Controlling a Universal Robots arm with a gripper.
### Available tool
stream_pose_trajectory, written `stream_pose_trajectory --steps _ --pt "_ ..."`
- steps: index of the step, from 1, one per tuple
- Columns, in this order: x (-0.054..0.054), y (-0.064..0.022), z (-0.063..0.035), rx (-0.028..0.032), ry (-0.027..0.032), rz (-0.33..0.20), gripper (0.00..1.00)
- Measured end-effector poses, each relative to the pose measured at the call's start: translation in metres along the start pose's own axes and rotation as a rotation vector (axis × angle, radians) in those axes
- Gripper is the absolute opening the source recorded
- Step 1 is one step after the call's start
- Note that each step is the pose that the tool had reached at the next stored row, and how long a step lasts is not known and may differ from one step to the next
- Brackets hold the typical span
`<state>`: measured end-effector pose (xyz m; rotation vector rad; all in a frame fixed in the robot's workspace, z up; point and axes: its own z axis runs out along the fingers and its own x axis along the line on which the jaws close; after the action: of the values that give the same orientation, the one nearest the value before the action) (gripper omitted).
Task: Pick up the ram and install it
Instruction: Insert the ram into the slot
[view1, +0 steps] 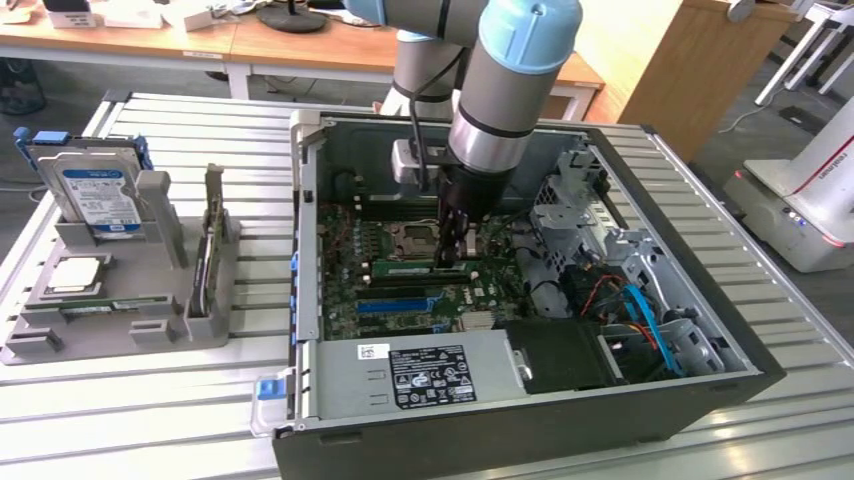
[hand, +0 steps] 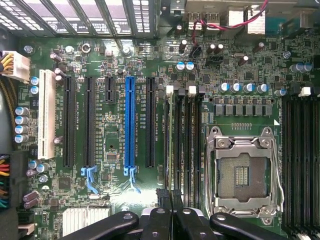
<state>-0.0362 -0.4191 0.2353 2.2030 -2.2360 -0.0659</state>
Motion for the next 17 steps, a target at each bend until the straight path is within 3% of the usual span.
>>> stream_pose_trajectory --steps 17 --pt "-0.0007 -0.0007 0.0014 0.0000 0.0001 0.000 0.12"
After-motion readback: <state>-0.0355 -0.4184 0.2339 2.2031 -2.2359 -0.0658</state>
